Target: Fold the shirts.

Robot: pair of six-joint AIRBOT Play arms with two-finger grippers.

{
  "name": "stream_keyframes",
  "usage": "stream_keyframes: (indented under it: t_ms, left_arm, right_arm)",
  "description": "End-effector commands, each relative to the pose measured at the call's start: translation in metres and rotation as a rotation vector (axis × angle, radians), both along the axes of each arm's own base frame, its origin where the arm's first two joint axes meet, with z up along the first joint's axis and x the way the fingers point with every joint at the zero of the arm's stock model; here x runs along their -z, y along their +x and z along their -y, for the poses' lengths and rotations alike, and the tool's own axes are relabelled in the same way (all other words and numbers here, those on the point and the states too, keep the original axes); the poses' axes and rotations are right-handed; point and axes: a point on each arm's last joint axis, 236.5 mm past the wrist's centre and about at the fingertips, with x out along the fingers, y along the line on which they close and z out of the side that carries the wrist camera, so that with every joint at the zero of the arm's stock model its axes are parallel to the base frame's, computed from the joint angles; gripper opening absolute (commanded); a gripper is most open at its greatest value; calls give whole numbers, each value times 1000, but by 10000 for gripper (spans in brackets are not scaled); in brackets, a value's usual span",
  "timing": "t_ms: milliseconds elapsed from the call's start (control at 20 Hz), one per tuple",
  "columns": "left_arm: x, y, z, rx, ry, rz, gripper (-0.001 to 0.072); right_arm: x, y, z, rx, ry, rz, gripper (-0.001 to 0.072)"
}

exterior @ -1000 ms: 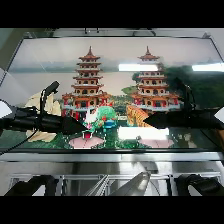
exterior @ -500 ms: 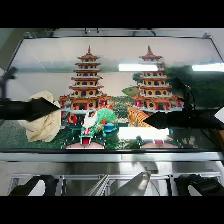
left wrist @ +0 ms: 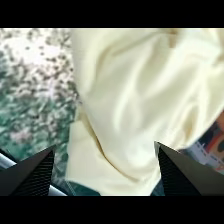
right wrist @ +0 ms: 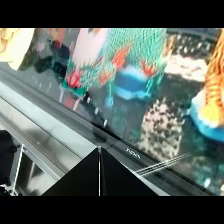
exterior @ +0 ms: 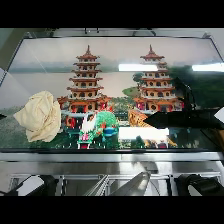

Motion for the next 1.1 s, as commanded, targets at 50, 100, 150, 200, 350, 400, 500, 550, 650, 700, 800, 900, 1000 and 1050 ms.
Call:
stream_keyframes:
  t_ms: [50,100,150,200,350,400,500,550,650,700,800,900,1000,1050]
  left_arm:
    - [70,31,-3,63,-203,-4,707]
    - [82,40,-2,83,-227,-18,707]
    - [91,48,-1,105,-243,-30,707]
    - [99,59,-1,128,-249,-36,706]
    - [106,91,11,226,-261,-44,279]
    - [105,98,21,271,-282,-52,23]
    - [95,109,49,367,-341,-84,3]
    - [82,116,65,422,-362,-75,3]
    - [24,150,112,533,-432,79,4]
    - [-18,170,140,588,-473,207,4]
    - [-125,193,211,721,-583,490,5]
    - [-209,182,286,897,-643,666,25]
    - [-249,154,355,1093,-618,712,25]
    - [-264,135,388,1184,-632,713,25]
  right_arm:
    - [0,0,0,-1,-1,-1,17]
    - [0,0,0,-1,-1,-1,16]
    - [0,0,0,0,0,-1,17]
    - [-1,0,-1,0,7,-2,16]
    - [-6,0,-5,3,35,-7,17]
    - [-6,0,-6,3,38,-7,17]
    - [-7,0,-6,4,41,-8,16]
    - [-7,0,-6,4,41,-7,17]
    - [-7,0,-7,5,46,-9,17]
    - [-10,0,-9,6,60,-11,16]
    - [-11,0,-9,7,67,-12,17]
    - [-11,0,-9,7,67,-11,17]
    - [-12,5,-7,26,68,-2,17]
    - [-13,11,-1,51,68,4,17]
